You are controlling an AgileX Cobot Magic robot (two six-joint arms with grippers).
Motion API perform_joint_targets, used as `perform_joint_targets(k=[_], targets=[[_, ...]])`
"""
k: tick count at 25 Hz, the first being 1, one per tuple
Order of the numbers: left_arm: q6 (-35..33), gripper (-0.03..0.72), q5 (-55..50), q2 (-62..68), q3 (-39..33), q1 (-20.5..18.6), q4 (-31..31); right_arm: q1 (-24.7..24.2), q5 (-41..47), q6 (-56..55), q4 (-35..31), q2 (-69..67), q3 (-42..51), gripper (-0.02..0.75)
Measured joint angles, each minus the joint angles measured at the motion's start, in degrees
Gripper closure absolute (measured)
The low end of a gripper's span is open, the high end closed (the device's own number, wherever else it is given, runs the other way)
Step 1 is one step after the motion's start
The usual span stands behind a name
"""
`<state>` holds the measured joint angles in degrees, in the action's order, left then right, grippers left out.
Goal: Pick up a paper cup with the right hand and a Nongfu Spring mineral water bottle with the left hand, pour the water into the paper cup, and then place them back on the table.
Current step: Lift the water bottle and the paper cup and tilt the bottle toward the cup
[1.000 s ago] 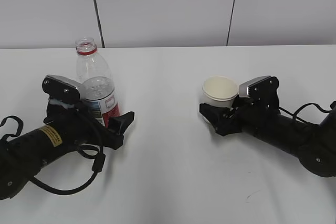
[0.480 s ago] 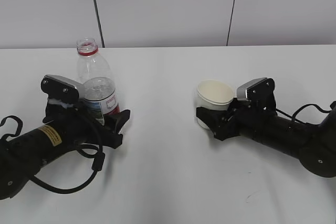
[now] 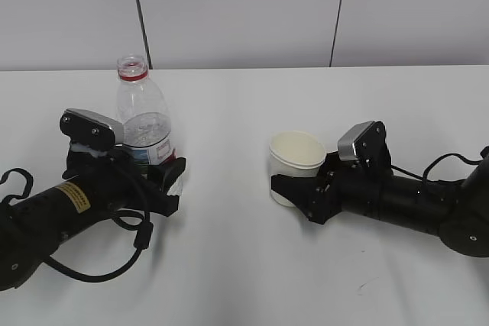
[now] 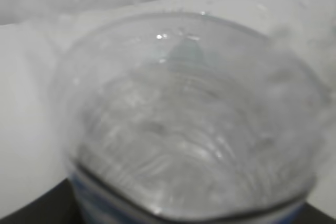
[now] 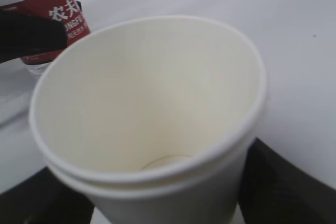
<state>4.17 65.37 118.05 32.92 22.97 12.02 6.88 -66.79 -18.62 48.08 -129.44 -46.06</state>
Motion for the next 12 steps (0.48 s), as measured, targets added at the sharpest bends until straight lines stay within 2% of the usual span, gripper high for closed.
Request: perform_joint_targets(k=[5, 8, 12], targets=[[-2.0, 0.306, 0.1, 0.0, 0.0, 0.0, 0.3, 0.4, -0.3, -2.4, 5.4, 0.3, 0.0, 0.206], [-5.2, 0.309, -0.1, -0.3, 0.0, 0.0, 0.9, 1.9, 0.5, -4.7, 9.5, 1.9, 0.0, 0.206], [-8.4, 0.309, -1.6, -1.3, 0.0, 0.0, 1.1, 4.5, 0.7, -7.3, 11.8, 6.4, 0.0, 0.206]])
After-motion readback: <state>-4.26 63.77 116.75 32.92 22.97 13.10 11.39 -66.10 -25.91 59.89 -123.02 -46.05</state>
